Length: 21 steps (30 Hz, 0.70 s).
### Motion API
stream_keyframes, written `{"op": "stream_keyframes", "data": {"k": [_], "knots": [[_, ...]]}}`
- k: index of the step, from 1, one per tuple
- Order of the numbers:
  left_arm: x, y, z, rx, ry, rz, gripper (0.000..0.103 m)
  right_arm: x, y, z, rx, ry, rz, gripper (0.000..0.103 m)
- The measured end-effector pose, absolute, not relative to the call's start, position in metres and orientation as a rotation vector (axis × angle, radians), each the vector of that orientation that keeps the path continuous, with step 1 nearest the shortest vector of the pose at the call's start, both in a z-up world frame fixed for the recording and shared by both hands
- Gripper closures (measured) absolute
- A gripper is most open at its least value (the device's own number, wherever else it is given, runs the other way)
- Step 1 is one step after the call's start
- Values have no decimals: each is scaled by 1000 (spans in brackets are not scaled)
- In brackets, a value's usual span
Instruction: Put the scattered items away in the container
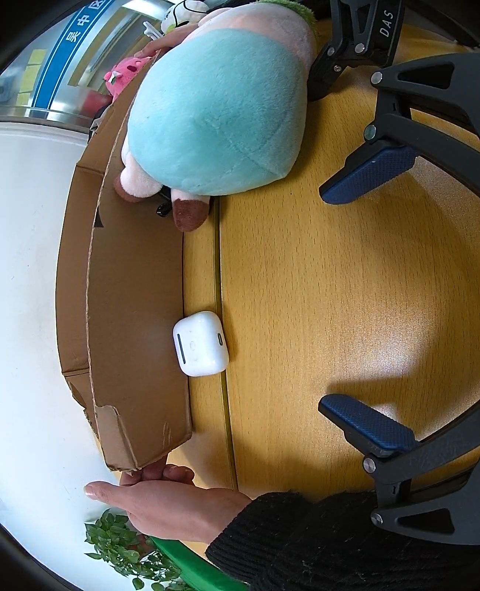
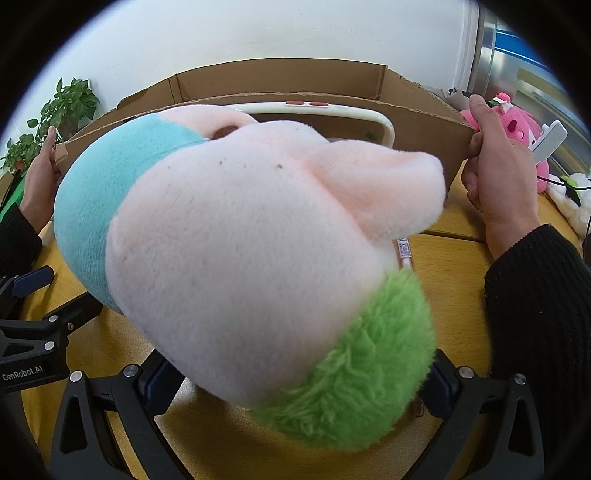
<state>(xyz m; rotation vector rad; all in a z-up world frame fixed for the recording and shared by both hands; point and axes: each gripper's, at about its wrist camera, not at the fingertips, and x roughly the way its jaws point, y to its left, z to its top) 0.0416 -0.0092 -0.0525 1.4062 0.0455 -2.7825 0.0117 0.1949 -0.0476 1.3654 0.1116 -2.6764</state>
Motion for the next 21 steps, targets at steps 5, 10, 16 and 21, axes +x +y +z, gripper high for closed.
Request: {"op": "stream_keyframes", "data": {"k": [5,10,16,21], "knots": [[42,-9,-53,1406,46,-2783,0,14,194,-46,1363,117,-2670,0],[42,-9,-53,1406,45,-2783,0,15,194,-46,1362,117,-2670,0],[42,-9,-53,1406,45,-2783,0,13,194,-47,1362,118,-2669,0],[42,-9,-53,1407,45,-2783,0,13,193,-47,1361,120,-2667,0]]}}
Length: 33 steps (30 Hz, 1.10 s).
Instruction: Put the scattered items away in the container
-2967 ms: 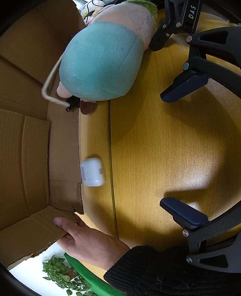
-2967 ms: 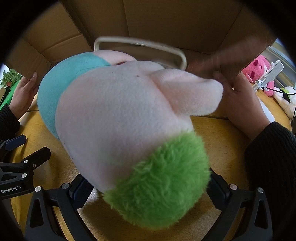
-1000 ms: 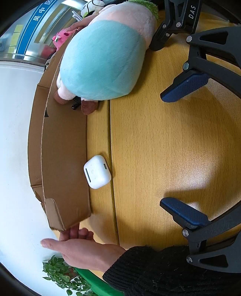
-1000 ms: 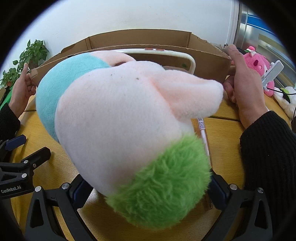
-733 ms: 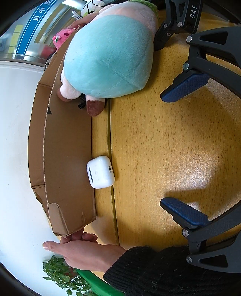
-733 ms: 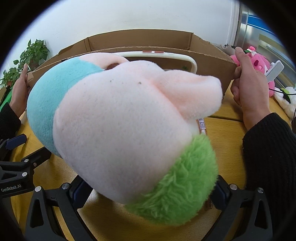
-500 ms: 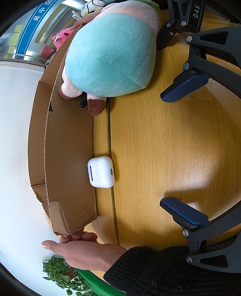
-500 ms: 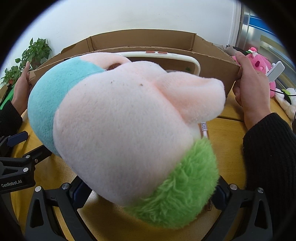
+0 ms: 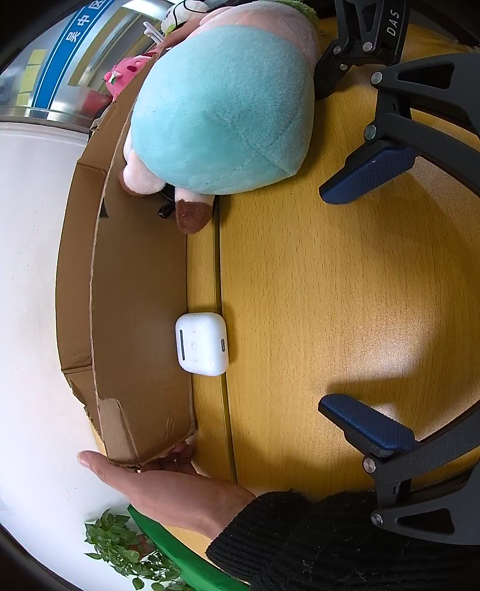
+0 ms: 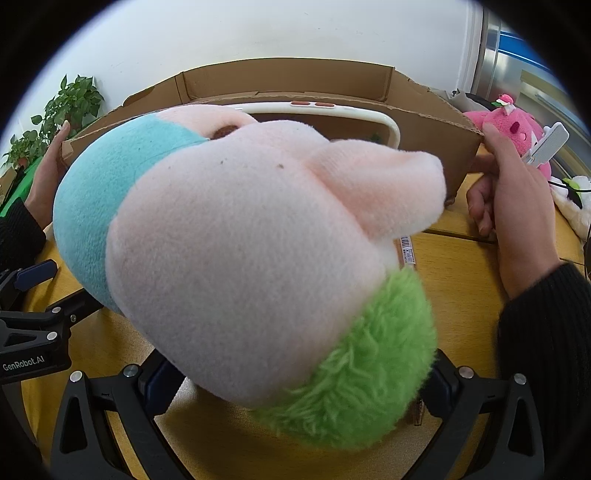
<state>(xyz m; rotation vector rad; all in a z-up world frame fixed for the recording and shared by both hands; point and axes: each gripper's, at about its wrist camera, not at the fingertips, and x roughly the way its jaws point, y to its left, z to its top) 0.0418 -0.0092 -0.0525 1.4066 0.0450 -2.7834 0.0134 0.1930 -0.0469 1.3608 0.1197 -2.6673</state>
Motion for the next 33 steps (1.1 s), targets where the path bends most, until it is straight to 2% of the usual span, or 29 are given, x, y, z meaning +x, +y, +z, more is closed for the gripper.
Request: {"op": "stream_keyframes", "data": {"k": [26,33], "knots": [[42,-9,-53,1407,44,-2784,0,29,203,-47,1352,152,-2624,0],[42,-9,-52,1407,44,-2785,0,55,254,-45,1406,84,-2698,0]]}}
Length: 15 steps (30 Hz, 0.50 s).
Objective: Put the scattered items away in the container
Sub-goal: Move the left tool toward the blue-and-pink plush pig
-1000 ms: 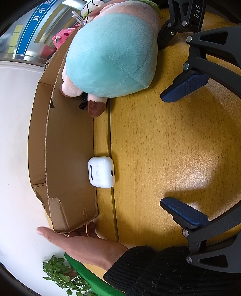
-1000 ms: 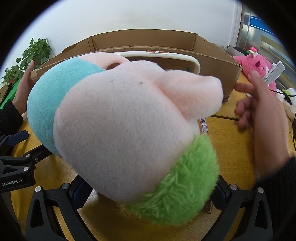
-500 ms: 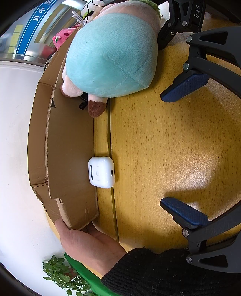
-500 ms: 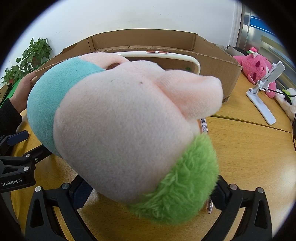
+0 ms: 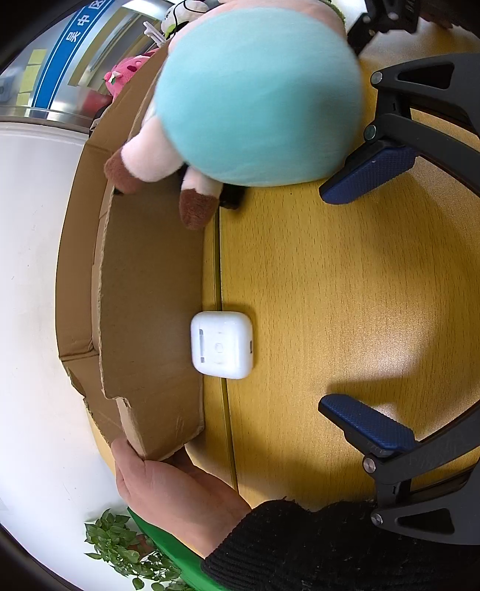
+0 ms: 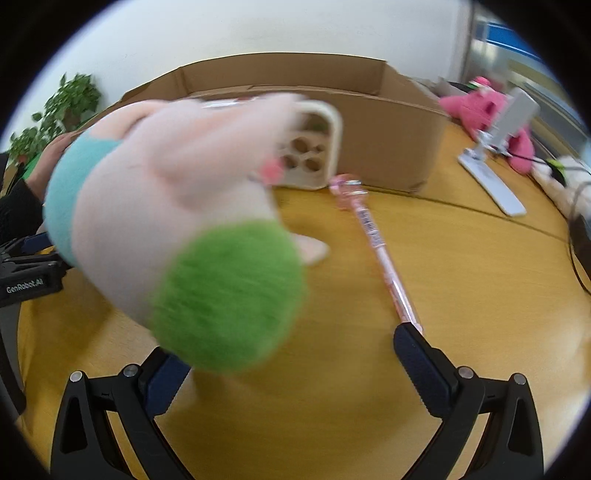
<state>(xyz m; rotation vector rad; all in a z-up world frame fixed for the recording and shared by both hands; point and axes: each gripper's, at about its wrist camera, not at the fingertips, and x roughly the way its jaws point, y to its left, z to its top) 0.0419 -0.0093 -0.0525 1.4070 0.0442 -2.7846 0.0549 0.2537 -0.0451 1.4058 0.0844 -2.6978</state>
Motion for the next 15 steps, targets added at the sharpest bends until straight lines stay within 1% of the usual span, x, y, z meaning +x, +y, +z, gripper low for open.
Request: {"op": "stream_keyframes", "data": {"k": [2,15], "knots": [[42,-9,-52,1407,44,-2785,0,57,259,-45,1412,59,-2727,0],[42,-9,-53,1407,44,-2785,0,71,247,-45,1406,49,-2757,0]]}}
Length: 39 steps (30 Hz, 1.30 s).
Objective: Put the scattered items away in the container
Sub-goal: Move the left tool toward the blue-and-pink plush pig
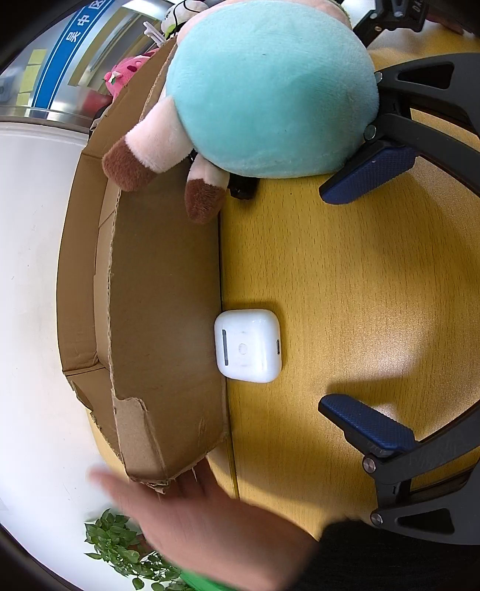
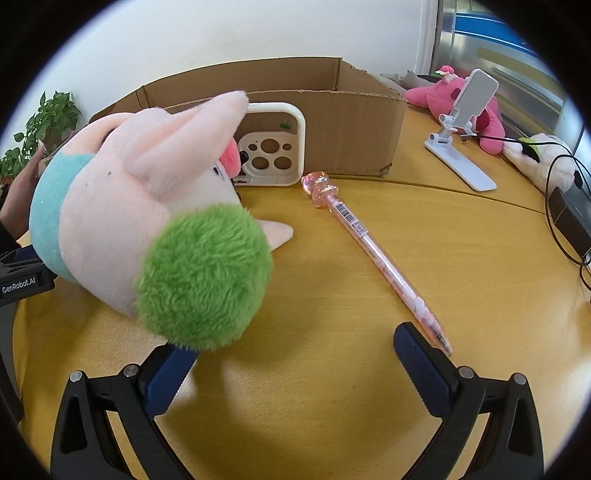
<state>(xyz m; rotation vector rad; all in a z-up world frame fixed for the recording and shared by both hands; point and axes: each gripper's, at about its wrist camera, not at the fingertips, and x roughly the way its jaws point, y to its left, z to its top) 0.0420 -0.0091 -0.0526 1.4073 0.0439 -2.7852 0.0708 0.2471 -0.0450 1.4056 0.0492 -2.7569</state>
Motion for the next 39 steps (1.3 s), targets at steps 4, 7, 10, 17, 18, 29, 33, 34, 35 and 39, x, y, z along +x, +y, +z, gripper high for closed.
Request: {"op": "stream_keyframes", "data": {"k": [4,7,10,17,18,29,33,34,35,39], "knots": [[42,-9,-53,1407,44,-2785,0,70,247,-45,1405,47,-2756,0],[42,-9,-52,1407,44,-2785,0,70,246,-45,1406,46,-2758,0],[42,-9,-52,1407,44,-2785,0,69,247,-45,1405,45,-2758,0],[42,-9,-52,1408,43,-2786,0,79,228,-45,1394,67,-2735,0],[42,-9,-52,1407,43,-2786,0,80,224,-45,1385,82,-2717,0],[42,-9,-52,1408,43,-2786,0,81,217,-45,1364,113,-2671,0],[42,-9,-53,1406,44,-2784,0,82,217,-45,1363,113,-2671,0],[42,-9,-53,1406,45,-2783,0,81,218,-45,1363,114,-2670,0],[42,-8,-53,1406,46,-2783,0,80,218,-45,1363,115,-2670,0],[43,-8,-53,1407,43,-2785,0,81,215,-46,1363,118,-2671,0]]}}
